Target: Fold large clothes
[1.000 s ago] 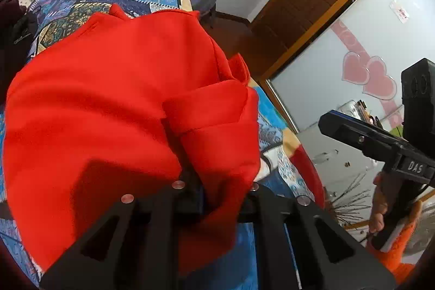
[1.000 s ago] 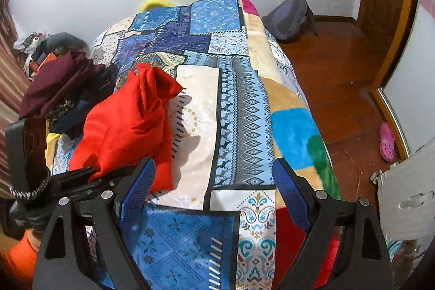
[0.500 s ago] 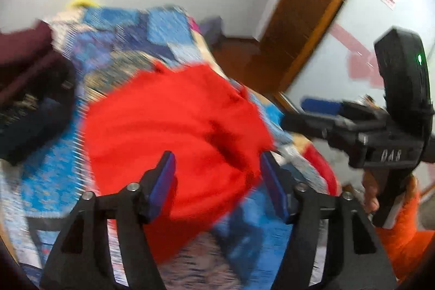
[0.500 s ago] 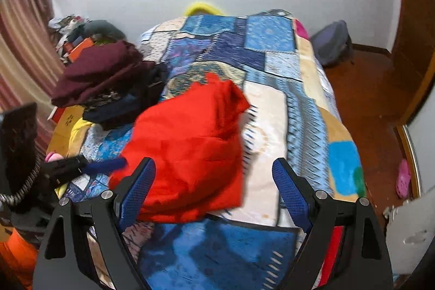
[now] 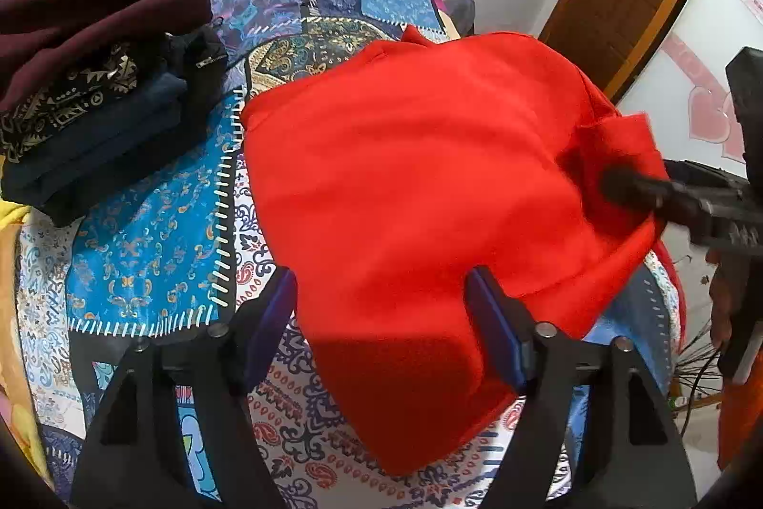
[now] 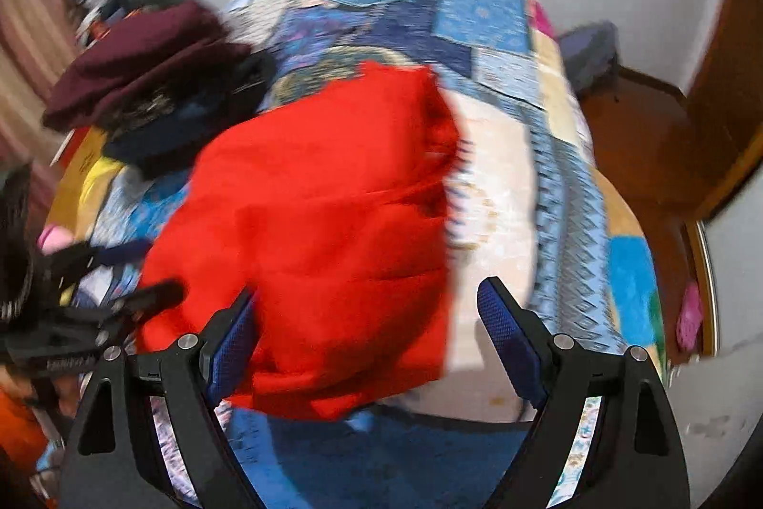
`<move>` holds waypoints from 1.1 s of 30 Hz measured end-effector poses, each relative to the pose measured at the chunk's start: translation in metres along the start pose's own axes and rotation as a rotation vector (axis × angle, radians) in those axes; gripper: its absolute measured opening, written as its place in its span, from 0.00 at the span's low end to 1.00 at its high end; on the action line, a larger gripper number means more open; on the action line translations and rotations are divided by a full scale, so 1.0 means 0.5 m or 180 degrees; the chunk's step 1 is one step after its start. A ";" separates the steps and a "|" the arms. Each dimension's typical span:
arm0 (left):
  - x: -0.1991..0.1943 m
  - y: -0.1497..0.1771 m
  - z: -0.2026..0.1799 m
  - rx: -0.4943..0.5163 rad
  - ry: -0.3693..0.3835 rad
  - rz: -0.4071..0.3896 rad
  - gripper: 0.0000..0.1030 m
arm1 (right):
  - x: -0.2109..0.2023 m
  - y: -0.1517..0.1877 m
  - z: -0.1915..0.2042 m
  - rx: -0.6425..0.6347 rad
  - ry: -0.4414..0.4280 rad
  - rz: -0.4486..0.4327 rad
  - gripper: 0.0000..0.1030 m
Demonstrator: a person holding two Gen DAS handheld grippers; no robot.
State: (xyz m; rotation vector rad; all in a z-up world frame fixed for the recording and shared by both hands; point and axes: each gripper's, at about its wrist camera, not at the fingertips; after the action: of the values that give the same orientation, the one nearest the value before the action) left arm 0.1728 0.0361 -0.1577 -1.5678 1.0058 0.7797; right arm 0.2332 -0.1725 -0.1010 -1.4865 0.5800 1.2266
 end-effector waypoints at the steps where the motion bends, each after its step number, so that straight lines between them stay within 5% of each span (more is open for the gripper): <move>1: -0.001 0.003 0.001 -0.0012 0.0024 -0.0003 0.73 | 0.003 0.003 -0.017 0.0081 0.0045 0.0011 0.83; 7: 0.004 0.019 0.003 -0.0075 0.0171 0.0080 0.78 | 0.038 0.081 -0.111 0.0641 -0.0433 0.0249 0.83; 10: 0.000 0.031 0.001 -0.0061 0.0211 0.0122 0.78 | 0.022 0.096 -0.109 0.0643 -0.0426 0.0231 0.83; 18: -0.025 0.063 -0.007 0.0017 0.0133 0.0149 0.78 | -0.040 0.074 -0.086 0.0505 -0.0311 0.0164 0.83; 23: -0.071 0.043 0.018 -0.0152 -0.0013 -0.0090 0.78 | -0.067 0.041 -0.065 0.0370 -0.0384 0.0004 0.85; 28: -0.092 0.016 0.062 -0.0454 -0.0017 -0.0258 0.78 | -0.030 0.005 -0.043 0.0313 -0.0580 0.0103 0.85; 33: -0.048 0.005 0.106 -0.0773 0.0235 -0.0071 0.78 | 0.030 -0.009 -0.038 0.0360 -0.0682 0.0297 0.85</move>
State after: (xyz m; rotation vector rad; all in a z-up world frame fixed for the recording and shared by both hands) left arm 0.1612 0.0926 -0.1496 -1.8240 0.9729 0.8588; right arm 0.2495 -0.1848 -0.1145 -1.2271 0.5696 1.3824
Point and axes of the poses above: each gripper's, at about its wrist camera, not at the fingertips, and x roughly the way its jaws point, z to its left, y to its underside, and after that the axes turned 8 degrees about z, right-handed
